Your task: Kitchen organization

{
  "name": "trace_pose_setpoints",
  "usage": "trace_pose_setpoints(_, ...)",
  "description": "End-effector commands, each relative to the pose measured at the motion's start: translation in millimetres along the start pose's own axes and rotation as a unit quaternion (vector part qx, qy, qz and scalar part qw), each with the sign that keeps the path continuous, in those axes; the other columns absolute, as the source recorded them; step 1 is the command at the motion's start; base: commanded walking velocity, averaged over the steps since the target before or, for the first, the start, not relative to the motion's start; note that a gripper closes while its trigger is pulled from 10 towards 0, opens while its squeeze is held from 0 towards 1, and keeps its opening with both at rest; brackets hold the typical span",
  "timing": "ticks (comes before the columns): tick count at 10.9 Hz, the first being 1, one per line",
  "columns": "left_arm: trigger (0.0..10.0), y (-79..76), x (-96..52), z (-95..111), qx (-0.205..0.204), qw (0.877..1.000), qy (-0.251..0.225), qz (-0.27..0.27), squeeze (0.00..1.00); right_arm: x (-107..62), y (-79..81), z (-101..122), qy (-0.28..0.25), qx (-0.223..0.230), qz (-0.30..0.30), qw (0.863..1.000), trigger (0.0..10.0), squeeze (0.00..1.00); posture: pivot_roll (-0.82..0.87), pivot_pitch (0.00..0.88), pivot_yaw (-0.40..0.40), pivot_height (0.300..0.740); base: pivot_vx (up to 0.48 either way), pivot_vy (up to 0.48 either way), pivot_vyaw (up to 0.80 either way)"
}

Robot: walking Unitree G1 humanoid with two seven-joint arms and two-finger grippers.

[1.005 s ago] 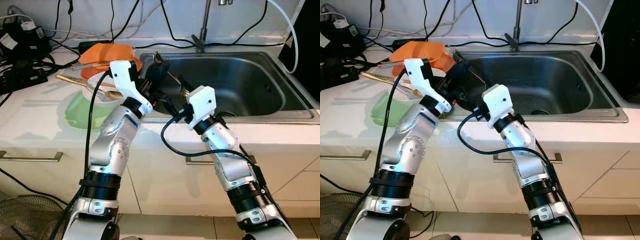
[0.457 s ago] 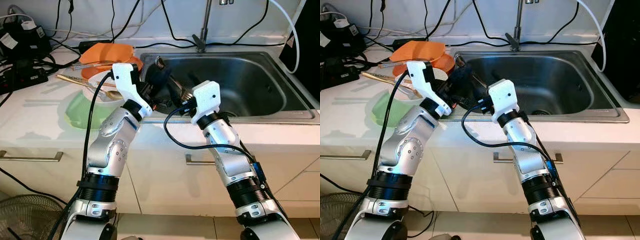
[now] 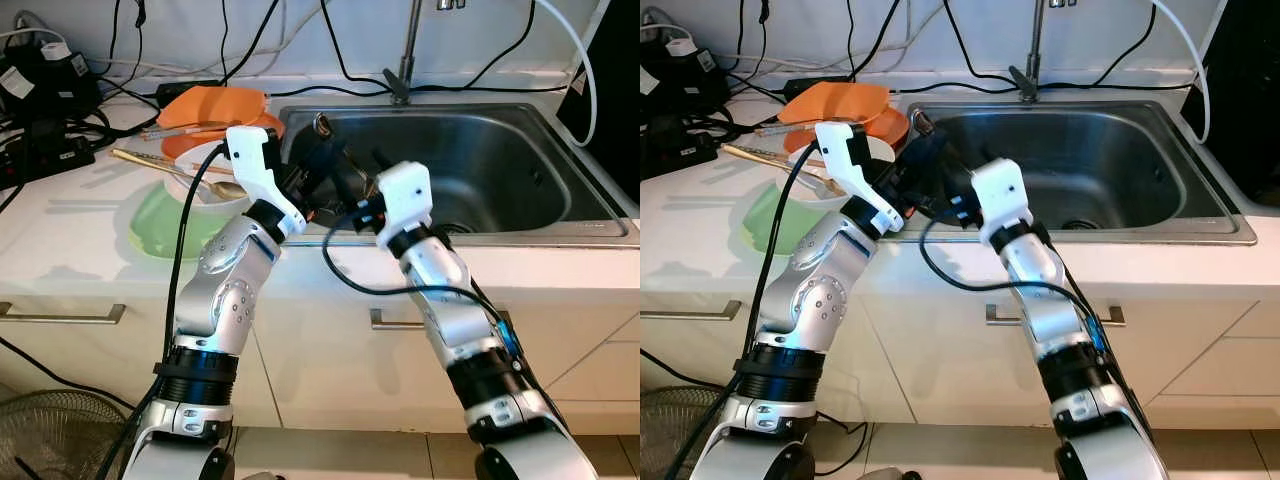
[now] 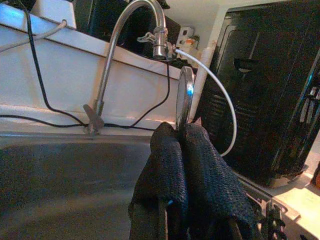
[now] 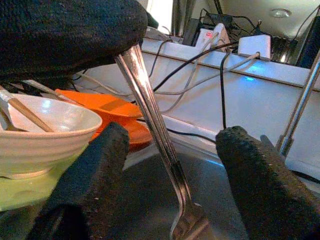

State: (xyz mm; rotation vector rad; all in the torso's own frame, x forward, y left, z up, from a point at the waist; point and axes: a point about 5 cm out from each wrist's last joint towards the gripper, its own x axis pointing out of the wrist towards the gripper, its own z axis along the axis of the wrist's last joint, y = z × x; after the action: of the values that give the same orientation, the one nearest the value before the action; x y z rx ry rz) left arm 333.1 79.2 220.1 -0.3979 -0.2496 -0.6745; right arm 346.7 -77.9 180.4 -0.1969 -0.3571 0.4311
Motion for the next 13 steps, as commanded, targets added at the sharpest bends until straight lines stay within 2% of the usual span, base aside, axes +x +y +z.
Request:
trace_pose_setpoints(1, 10.0, -3.4, 0.0, 2.9, 0.003, 1.0, -0.002, -0.012, 0.0, 4.4, 1.2, 1.9, -0.002, -0.002, 0.0, 1.0, 1.9, 0.0, 0.1, 0.0, 0.069, 0.74, 0.0, 0.0, 0.0)
trace_pose_setpoints(2, 10.0, -3.4, -0.5, 2.3, 0.002, 1.0, -0.001, -0.011, 0.0, 4.8, 1.6, 2.0, -0.003, -0.002, 0.0, 1.0, 0.0, 0.0, 0.1, 0.0, 0.069, 0.74, 0.0, 0.0, 0.0)
trace_pose_setpoints(13, 10.0, -4.1, 0.0, -1.7, 0.009, 1.0, 0.004, -0.015, 0.0, 4.7, -3.7, 1.9, -0.009, -0.003, 0.001, 1.0, 0.0, 0.0, 0.09, 0.0, 0.063, 0.74, 0.0, 0.0, 0.0)
